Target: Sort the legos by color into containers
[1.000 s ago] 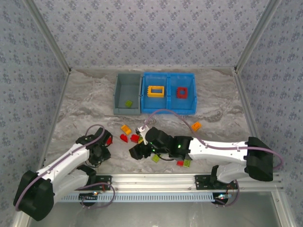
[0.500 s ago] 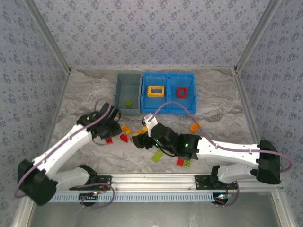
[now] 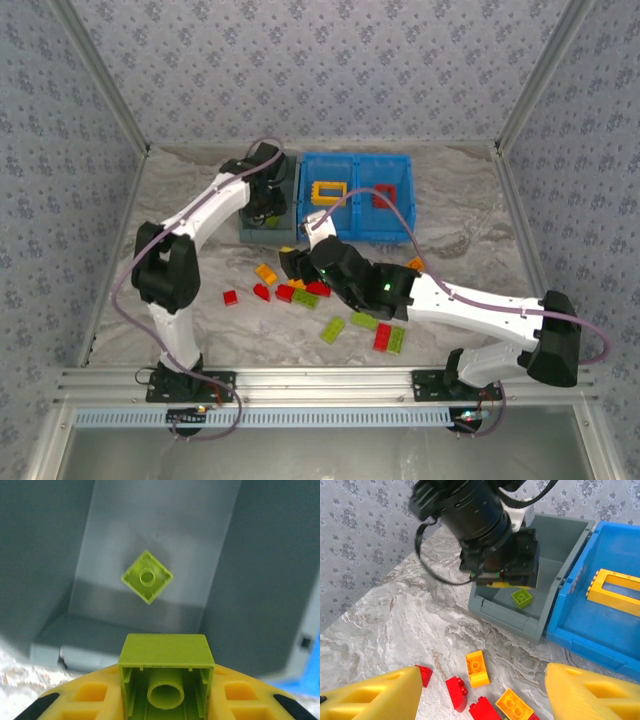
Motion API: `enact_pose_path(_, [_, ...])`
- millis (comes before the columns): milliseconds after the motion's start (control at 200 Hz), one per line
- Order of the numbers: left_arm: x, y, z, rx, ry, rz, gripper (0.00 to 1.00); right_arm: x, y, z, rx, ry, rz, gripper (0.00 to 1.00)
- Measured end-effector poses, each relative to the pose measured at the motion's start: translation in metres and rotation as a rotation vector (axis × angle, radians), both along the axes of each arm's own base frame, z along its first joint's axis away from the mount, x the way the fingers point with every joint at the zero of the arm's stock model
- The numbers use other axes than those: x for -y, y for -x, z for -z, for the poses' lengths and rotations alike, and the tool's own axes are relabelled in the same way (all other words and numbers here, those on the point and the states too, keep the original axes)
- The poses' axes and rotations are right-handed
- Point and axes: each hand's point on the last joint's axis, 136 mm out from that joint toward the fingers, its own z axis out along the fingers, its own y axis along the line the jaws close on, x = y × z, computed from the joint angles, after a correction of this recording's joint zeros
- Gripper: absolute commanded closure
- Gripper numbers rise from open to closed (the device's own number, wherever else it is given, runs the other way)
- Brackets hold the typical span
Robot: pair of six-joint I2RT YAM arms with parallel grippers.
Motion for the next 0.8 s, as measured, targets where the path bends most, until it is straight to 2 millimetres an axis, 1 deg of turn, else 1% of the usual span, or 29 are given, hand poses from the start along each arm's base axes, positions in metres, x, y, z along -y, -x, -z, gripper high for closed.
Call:
enact_pose_path(95, [-0.005,-0.018,0.010,-0.006,-0.032,0.002,0.72,0.001,0.000,0.002,-0.006,0.005,0.002,0.31])
enact_pose_path(230, [-0.008,-0.028,0.027,-0.032,-0.090,0.008,0.71,0.002,-0.001,0.003,-0.012,0.003,0.009,0.31])
enact_pose_path(350, [-0.016,-0.026,0.043,-0.067,-0.152,0.001,0.67,0.005,-0.005,0.004,-0.021,-0.003,0.025,0.31])
enact_pose_path(450, [-0.023,-0.024,0.051,-0.086,-0.190,-0.008,0.57,0.007,-0.007,0.004,-0.024,-0.006,0.035,0.31])
enact_pose_path(525, [-0.025,-0.024,0.053,-0.091,-0.203,-0.013,0.50,0.008,-0.008,0.006,-0.028,-0.004,0.040,0.30])
enact_pose_path(585, [-0.026,-0.023,0.053,-0.091,-0.211,-0.014,0.46,0.010,-0.009,0.008,-0.034,0.002,0.046,0.30])
enact_pose_path(700, [-0.024,-0.021,0.052,-0.090,-0.228,-0.004,0.45,0.015,-0.011,0.015,-0.049,0.018,0.059,0.30])
enact_pose_path(800, [-0.016,-0.017,0.045,-0.082,-0.230,0.014,0.45,0.028,-0.012,0.023,-0.064,0.035,0.085,0.30])
